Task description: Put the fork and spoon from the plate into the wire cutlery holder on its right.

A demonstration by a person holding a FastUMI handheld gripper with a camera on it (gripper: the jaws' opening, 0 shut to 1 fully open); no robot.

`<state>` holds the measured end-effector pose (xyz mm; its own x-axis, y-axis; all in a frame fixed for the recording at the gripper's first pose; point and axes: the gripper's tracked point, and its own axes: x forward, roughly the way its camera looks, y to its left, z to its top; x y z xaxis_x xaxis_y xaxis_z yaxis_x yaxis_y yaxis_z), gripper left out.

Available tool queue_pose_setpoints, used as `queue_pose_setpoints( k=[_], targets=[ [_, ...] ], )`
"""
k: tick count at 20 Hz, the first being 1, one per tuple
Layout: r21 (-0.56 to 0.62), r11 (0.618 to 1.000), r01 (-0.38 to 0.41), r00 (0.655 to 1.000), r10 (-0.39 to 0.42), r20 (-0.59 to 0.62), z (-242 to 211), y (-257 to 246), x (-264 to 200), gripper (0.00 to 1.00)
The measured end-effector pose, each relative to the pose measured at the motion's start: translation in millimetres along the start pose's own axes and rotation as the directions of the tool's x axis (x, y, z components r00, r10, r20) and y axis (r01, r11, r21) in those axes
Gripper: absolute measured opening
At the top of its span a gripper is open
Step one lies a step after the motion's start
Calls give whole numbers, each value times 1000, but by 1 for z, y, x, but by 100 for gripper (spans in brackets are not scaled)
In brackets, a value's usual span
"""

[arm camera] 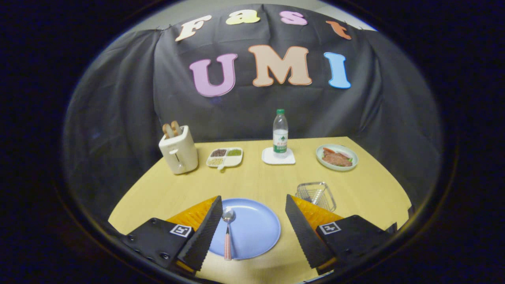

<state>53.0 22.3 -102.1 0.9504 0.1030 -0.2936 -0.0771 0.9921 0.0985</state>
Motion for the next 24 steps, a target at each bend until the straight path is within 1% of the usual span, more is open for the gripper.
queue_pose_setpoints(
  k=[5, 9, 12, 19, 22, 24],
  targets=[
    [-42, 999, -28, 994, 23, -103, -58, 26, 24, 100],
    [-48, 997, -53, 986, 45, -163, -91, 40, 37, 100],
    [-65, 997, -51, 979, 37, -201, -112, 41, 43, 100],
    [-72, 996, -44, 966, 24, -259, -136, 38, 47, 28],
    [-60, 996, -59, 960, 40, -278, -138, 43, 47, 19],
    [-46, 996, -79, 954, 63, -292, -138, 45, 47, 19]
  ],
)
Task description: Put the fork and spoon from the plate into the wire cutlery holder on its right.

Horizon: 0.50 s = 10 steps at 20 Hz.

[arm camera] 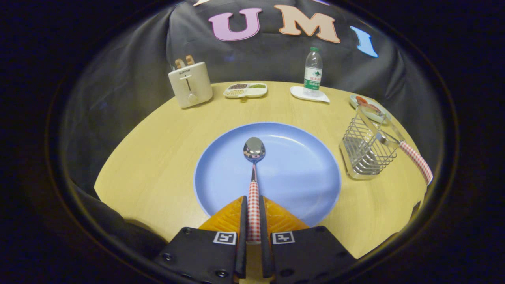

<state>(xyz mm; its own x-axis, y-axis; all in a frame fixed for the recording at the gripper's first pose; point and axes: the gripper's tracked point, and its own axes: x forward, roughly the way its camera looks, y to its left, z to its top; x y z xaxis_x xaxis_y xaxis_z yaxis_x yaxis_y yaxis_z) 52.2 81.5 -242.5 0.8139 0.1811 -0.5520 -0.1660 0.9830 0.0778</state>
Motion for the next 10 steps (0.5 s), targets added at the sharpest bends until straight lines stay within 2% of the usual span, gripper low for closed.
queue_pose_setpoints(
  k=[1, 4, 10],
  targets=[
    [6, 1000, -4, 1000, 4, -5, -1, -1, 0, 13],
    [-16, 1000, 24, 1000, -24, 8, 4, -7, -4, 13],
    [4, 1000, 9, 999, -9, 35, 25, -8, -25, 13]
  ],
)
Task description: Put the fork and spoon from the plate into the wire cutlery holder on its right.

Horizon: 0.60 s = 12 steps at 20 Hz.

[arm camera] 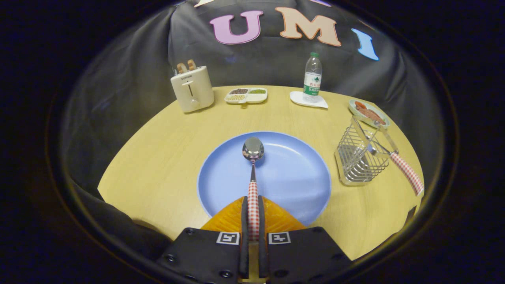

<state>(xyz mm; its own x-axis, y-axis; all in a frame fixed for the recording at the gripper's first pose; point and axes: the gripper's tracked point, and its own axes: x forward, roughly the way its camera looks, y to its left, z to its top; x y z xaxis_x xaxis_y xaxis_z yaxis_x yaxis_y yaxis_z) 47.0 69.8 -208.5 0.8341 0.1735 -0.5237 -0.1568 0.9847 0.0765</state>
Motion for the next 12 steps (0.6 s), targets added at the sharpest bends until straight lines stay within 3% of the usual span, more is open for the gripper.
queue_pose_setpoints(
  k=[12],
  targets=[
    [26, 997, 79, 997, -79, 5, 95, -92, -107, 13]
  ],
)
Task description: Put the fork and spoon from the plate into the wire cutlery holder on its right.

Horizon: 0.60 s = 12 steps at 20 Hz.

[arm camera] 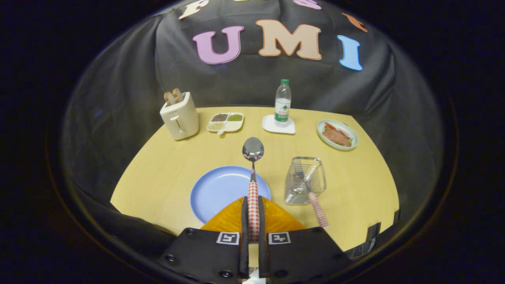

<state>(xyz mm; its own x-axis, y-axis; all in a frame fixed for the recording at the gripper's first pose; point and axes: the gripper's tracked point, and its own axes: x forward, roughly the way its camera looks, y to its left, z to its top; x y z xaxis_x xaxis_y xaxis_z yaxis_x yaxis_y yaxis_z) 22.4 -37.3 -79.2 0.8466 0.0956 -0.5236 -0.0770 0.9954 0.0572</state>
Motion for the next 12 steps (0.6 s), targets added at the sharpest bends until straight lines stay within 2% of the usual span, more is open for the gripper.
queue_pose_setpoints(
  k=[4, 7, 12],
  targets=[
    [-10, 999, 30, 998, -31, -55, 17, -48, -17, 13],
    [-76, 996, 53, 990, -62, -127, 20, -84, -17, 13],
    [-222, 975, 34, 946, -103, -307, 10, -125, -4, 13]
  ],
)
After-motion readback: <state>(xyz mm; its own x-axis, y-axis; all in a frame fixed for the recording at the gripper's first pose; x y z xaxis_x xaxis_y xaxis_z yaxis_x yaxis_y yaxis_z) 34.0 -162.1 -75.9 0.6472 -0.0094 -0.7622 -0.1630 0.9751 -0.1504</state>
